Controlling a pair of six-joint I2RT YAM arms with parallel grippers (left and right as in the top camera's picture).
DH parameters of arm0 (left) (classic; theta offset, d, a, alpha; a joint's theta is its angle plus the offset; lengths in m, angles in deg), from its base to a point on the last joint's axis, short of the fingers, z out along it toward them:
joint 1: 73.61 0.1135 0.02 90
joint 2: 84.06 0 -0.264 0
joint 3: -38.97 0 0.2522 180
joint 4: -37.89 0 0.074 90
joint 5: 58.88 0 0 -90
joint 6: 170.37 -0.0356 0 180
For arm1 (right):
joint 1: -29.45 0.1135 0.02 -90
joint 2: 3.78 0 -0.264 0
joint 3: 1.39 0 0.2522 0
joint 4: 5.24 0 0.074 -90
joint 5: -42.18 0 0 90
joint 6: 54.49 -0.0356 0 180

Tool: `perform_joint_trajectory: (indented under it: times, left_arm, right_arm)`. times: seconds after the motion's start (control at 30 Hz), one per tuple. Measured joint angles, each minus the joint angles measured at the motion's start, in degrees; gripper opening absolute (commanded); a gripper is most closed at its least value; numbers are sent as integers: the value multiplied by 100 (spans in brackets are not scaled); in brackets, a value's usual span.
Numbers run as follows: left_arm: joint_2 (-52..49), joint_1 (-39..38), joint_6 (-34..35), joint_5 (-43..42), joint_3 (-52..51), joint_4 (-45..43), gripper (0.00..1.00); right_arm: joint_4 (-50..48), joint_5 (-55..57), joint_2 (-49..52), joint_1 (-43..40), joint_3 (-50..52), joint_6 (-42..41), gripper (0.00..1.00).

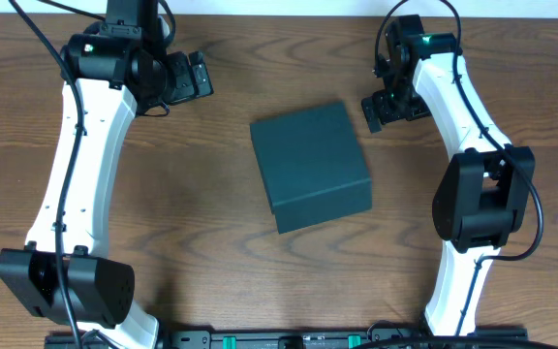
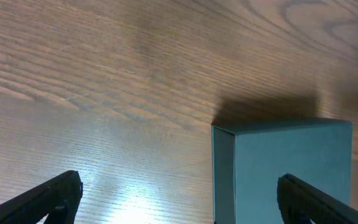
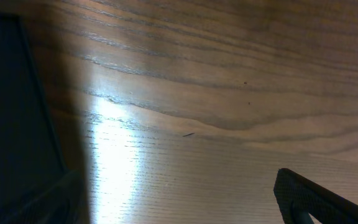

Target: Pack container

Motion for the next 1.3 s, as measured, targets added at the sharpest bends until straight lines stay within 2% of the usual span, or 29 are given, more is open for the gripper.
perform_joint_trajectory:
  times: [0.6,0.73,0.8,1.1,1.3]
  left_arm:
    - [0,0,0,0,0,0,99]
    - [0,0,0,0,0,0,99]
    - [0,0,0,0,0,0,99]
    - [0,0,0,-15,0,2,99]
    - [0,0,0,-13,0,0,98]
  right_arm:
    - [0,11,-20,0,2,0,99]
    - [0,9,-345,0,4,0,99]
    - [-2,11,-782,2,7,0,99]
    - [-37,15,-3945,2,-79,0,99]
    - [-46,31,-5333,4,-96,22,99]
